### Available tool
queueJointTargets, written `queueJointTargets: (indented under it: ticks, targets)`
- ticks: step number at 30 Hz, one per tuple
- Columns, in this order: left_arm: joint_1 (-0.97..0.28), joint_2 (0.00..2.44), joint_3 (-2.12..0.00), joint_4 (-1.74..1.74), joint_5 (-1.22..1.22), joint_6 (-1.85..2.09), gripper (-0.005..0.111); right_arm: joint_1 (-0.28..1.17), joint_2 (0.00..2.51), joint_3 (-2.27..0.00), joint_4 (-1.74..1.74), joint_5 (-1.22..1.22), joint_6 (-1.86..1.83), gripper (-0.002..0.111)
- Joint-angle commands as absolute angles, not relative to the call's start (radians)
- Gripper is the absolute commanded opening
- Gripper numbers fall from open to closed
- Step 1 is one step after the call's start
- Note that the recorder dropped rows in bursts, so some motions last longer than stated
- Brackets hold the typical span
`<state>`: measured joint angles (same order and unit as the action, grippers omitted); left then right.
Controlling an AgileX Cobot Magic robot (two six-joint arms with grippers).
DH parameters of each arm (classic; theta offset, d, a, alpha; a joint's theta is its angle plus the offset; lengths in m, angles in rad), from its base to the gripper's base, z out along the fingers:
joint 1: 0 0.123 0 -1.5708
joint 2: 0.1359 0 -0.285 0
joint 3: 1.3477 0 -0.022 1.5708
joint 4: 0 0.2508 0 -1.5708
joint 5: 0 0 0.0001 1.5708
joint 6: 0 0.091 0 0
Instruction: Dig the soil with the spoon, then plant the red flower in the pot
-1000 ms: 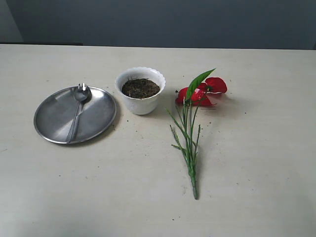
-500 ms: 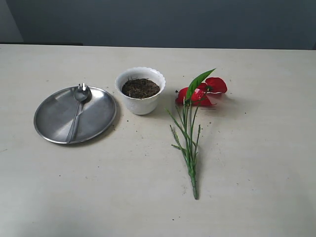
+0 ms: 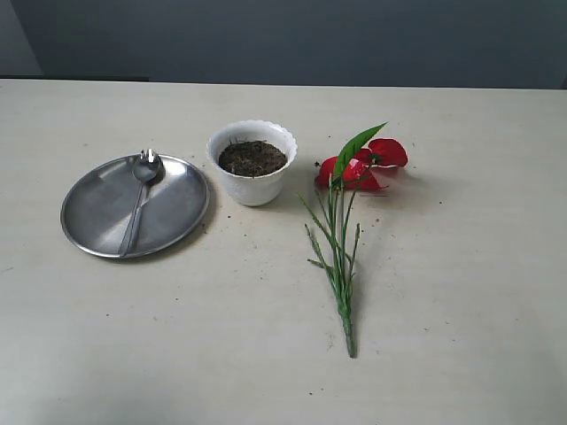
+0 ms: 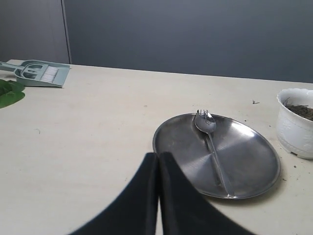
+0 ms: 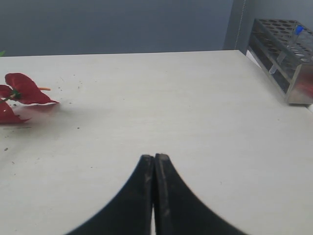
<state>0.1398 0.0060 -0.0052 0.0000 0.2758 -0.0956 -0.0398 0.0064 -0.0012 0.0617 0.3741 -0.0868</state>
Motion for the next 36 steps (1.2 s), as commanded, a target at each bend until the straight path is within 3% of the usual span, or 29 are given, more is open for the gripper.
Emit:
queueJointTargets:
  ticks: [1,36]
  targets:
    - [0.138,0.0,0.0,-0.008,0.259,-0.093,0.0,-0.046,0.0,0.0,0.061,0.362,-0.087,-0.001]
    - [0.138,0.0,0.0,0.019,0.285,-0.066,0.0,-0.046,0.0,0.0,0.061,0.362,-0.087,-0.001]
